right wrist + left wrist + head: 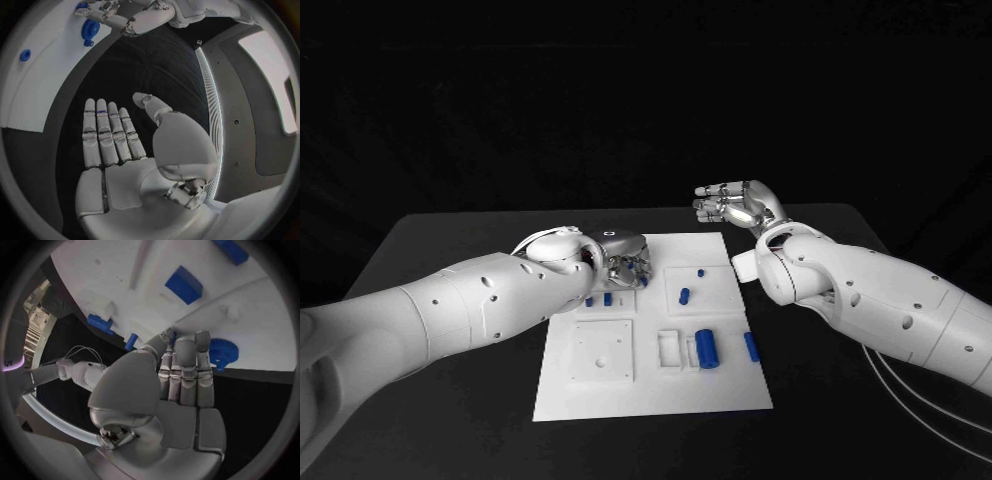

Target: Assemble the parts on the task board

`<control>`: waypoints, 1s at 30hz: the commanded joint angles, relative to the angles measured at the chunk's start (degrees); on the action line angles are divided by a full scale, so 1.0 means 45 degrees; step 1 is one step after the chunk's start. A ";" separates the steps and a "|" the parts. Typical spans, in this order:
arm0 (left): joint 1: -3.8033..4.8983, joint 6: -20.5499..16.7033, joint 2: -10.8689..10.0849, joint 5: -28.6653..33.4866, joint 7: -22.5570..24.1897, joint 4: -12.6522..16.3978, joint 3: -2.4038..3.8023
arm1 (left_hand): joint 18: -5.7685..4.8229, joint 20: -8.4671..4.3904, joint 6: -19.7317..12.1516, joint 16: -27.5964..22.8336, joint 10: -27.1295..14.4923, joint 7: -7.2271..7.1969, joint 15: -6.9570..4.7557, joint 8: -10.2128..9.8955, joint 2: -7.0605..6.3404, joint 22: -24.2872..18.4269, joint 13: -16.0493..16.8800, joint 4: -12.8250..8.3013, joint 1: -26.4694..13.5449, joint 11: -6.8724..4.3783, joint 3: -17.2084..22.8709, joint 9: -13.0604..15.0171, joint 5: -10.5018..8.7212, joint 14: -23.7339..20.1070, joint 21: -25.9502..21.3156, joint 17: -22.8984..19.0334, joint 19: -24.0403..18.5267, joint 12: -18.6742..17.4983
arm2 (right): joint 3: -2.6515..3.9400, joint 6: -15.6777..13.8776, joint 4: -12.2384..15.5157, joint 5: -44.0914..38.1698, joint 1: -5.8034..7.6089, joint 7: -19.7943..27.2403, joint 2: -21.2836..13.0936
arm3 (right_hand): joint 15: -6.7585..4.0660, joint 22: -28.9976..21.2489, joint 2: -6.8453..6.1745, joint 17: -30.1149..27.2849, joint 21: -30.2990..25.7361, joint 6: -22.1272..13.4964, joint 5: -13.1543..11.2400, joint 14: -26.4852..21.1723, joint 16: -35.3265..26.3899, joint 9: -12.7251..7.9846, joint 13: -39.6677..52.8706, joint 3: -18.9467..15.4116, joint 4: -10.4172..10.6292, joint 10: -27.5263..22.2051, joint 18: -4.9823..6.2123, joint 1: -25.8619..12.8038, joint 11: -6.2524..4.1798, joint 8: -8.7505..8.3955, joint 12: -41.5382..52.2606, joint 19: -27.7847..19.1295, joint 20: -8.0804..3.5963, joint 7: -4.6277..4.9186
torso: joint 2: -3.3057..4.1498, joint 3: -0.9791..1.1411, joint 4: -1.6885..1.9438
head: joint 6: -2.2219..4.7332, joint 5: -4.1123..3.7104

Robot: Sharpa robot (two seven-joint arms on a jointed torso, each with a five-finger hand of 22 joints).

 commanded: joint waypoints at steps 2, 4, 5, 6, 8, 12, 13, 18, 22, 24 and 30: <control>0.0017 -0.0768 -0.0347 0.0717 0.0103 0.0555 0.0306 | 0.0250 0.0017 0.0047 -0.0043 0.0079 0.0043 -0.0009 0.0020 -0.0008 0.0284 0.0016 -0.0015 -0.0112 0.0052 0.0050 -0.0024 0.0018 0.0104 0.0099 0.0023 -0.0053 0.0043 | 0.0006 0.0013 -0.0040 -0.0075 0.0000 0.0163 -0.0027 | 0.0042 -0.0020 -0.0056 -0.0013 0.0040 0.0013 0.0017 0.0036 -0.0056 -0.0011 -0.0014 0.0043 -0.0007 0.0037 0.0209 -0.0047 0.0050 -0.0022 -0.0061 0.0057 0.0020 0.0000 | -0.0032 -0.0028 0.0083 | -0.0009 -0.0020; 0.0019 -0.0829 -0.0544 0.0816 0.0085 0.0798 0.0491 | 0.0250 0.0017 0.0047 -0.0043 0.0079 0.0043 -0.0009 0.0020 -0.0008 0.0284 0.0016 -0.0015 -0.0112 0.0052 0.0050 -0.0024 0.0018 0.0104 0.0099 0.0023 -0.0053 0.0043 | 0.0006 0.0012 -0.0053 -0.0076 0.0000 0.0164 -0.0041 | 0.0042 -0.0020 -0.0056 -0.0013 0.0040 0.0013 0.0017 0.0036 -0.0056 -0.0011 -0.0014 0.0043 -0.0007 0.0037 0.0209 -0.0047 0.0050 -0.0022 -0.0061 0.0057 0.0020 0.0000 | -0.0059 -0.0040 0.0124 | -0.0012 -0.0002; 0.0021 -0.0842 -0.0664 0.0881 0.0066 0.0939 0.0591 | 0.0250 0.0017 0.0047 -0.0043 0.0079 0.0043 -0.0009 0.0020 -0.0008 0.0284 0.0016 -0.0015 -0.0112 0.0052 0.0050 -0.0024 0.0018 0.0104 0.0099 0.0023 -0.0053 0.0043 | 0.0006 0.0012 -0.0056 -0.0077 0.0000 0.0165 -0.0047 | 0.0042 -0.0020 -0.0056 -0.0013 0.0040 0.0013 0.0017 0.0036 -0.0056 -0.0011 -0.0014 0.0043 -0.0007 0.0037 0.0209 -0.0047 0.0050 -0.0022 -0.0061 0.0057 0.0020 0.0000 | -0.0076 -0.0049 0.0149 | -0.0017 -0.0002; 0.0024 -0.0845 -0.0766 0.0944 0.0047 0.1057 0.0666 | 0.0250 0.0017 0.0047 -0.0043 0.0079 0.0043 -0.0009 0.0020 -0.0008 0.0284 0.0016 -0.0015 -0.0112 0.0052 0.0050 -0.0024 0.0018 0.0104 0.0099 0.0023 -0.0053 0.0043 | 0.0006 0.0014 -0.0057 -0.0077 0.0000 0.0166 -0.0053 | 0.0042 -0.0020 -0.0056 -0.0013 0.0040 0.0013 0.0017 0.0036 -0.0056 -0.0011 -0.0014 0.0043 -0.0007 0.0037 0.0209 -0.0047 0.0050 -0.0022 -0.0061 0.0057 0.0020 0.0000 | -0.0092 -0.0057 0.0174 | -0.0022 -0.0004; 0.0036 -0.0843 -0.1040 0.1110 -0.0012 0.1367 0.0832 | 0.0257 0.0020 0.0065 -0.0056 0.0096 0.0040 -0.0009 0.0020 -0.0020 0.0279 0.0016 -0.0025 -0.0113 0.0048 0.0044 -0.0024 0.0016 0.0114 0.0119 0.0024 -0.0059 0.0045 | 0.0006 0.0019 -0.0057 -0.0077 0.0000 0.0166 -0.0071 | 0.0042 -0.0020 -0.0056 -0.0013 0.0040 0.0013 0.0017 0.0036 -0.0056 -0.0011 -0.0014 0.0043 -0.0007 0.0037 0.0209 -0.0047 0.0050 -0.0022 -0.0061 0.0057 0.0020 0.0000 | -0.0116 -0.0073 0.0215 | -0.0041 0.0010; 0.0079 -0.0709 -0.1615 0.1416 -0.0152 0.1977 0.1068 | 0.0259 0.0023 0.0064 -0.0064 0.0096 0.0040 -0.0004 0.0019 -0.0020 0.0278 0.0016 -0.0023 -0.0117 0.0049 0.0041 -0.0026 0.0016 0.0113 0.0124 0.0024 -0.0064 0.0045 | 0.0007 0.0025 -0.0054 -0.0078 0.0000 0.0162 -0.0116 | 0.0042 -0.0020 -0.0056 -0.0013 0.0040 0.0013 0.0017 0.0036 -0.0056 -0.0011 -0.0014 0.0043 -0.0007 0.0037 0.0209 -0.0047 0.0050 -0.0022 -0.0061 0.0057 0.0020 0.0000 | -0.0153 -0.0101 0.0295 | -0.0064 0.0056; 0.0085 -0.0690 -0.1678 0.1446 -0.0171 0.2038 0.1084 | 0.0260 0.0027 0.0081 -0.0070 0.0107 0.0040 -0.0004 0.0024 -0.0031 0.0275 0.0016 -0.0023 -0.0121 0.0046 0.0027 -0.0023 -0.0007 0.0115 0.0126 0.0025 -0.0072 0.0045 | 0.0007 0.0025 -0.0054 -0.0078 0.0000 0.0162 -0.0121 | 0.0042 -0.0020 -0.0056 -0.0013 0.0040 0.0013 0.0017 0.0036 -0.0056 -0.0011 -0.0014 0.0043 -0.0007 0.0037 0.0209 -0.0047 0.0050 -0.0022 -0.0061 0.0057 0.0020 0.0000 | -0.0154 -0.0103 0.0302 | -0.0067 0.0058; 0.0134 -0.0414 -0.2397 0.1656 -0.0396 0.2616 0.1189 | 0.0249 0.0031 0.0110 -0.0095 0.0126 0.0032 -0.0005 0.0022 -0.0030 0.0269 0.0016 -0.0004 -0.0105 0.0038 -0.0052 -0.0024 -0.0065 0.0108 0.0123 0.0030 -0.0102 0.0044 | 0.0008 0.0029 -0.0044 -0.0078 0.0000 0.0152 -0.0190 | 0.0042 -0.0020 -0.0056 -0.0013 0.0040 0.0013 0.0017 0.0036 -0.0056 -0.0011 -0.0014 0.0043 -0.0007 0.0037 0.0209 -0.0047 0.0050 -0.0022 -0.0061 0.0057 0.0020 0.0000 | -0.0183 -0.0140 0.0389 | -0.0082 0.0072; 0.0146 -0.0283 -0.2846 0.1705 -0.0506 0.2904 0.1208 | 0.0247 0.0031 0.0106 -0.0107 0.0117 0.0032 -0.0004 0.0019 -0.0034 0.0269 0.0015 -0.0009 -0.0088 0.0040 -0.0066 -0.0026 -0.0070 0.0097 0.0120 0.0029 -0.0113 0.0042 | 0.0008 0.0033 -0.0030 -0.0078 0.0000 0.0147 -0.0220 | 0.0042 -0.0020 -0.0056 -0.0013 0.0040 0.0013 0.0017 0.0036 -0.0056 -0.0011 -0.0014 0.0043 -0.0007 0.0037 0.0209 -0.0047 0.0050 -0.0022 -0.0061 0.0057 0.0020 0.0000 | -0.0158 -0.0147 0.0374 | -0.0068 0.0124; 0.0148 -0.0275 -0.2981 0.1702 -0.0531 0.2960 0.1210 | 0.0246 0.0031 0.0106 -0.0110 0.0117 0.0033 -0.0003 0.0020 -0.0033 0.0271 0.0015 -0.0009 -0.0070 0.0040 -0.0077 -0.0026 -0.0073 0.0095 0.0122 0.0031 -0.0118 0.0042 | 0.0008 0.0031 -0.0026 -0.0078 0.0000 0.0147 -0.0225 | 0.0042 -0.0020 -0.0056 -0.0013 0.0040 0.0013 0.0017 0.0036 -0.0056 -0.0011 -0.0014 0.0043 -0.0007 0.0037 0.0209 -0.0047 0.0050 -0.0022 -0.0061 0.0057 0.0020 0.0000 | -0.0155 -0.0148 0.0373 | -0.0052 0.0154; 0.0149 -0.0269 -0.3234 0.1537 -0.0550 0.2832 0.1209 | 0.0250 0.0028 0.0107 -0.0113 0.0116 0.0037 -0.0004 0.0020 -0.0048 0.0275 0.0016 -0.0031 -0.0026 0.0043 -0.0084 -0.0027 -0.0072 0.0097 0.0131 0.0034 -0.0119 0.0043 | 0.0008 0.0036 -0.0008 -0.0078 0.0000 0.0146 -0.0220 | 0.0042 -0.0020 -0.0056 -0.0013 0.0040 0.0013 0.0017 0.0036 -0.0056 -0.0011 -0.0014 0.0043 -0.0007 0.0037 0.0209 -0.0047 0.0050 -0.0022 -0.0061 0.0057 0.0020 0.0000 | -0.0158 -0.0130 0.0343 | -0.0043 0.0257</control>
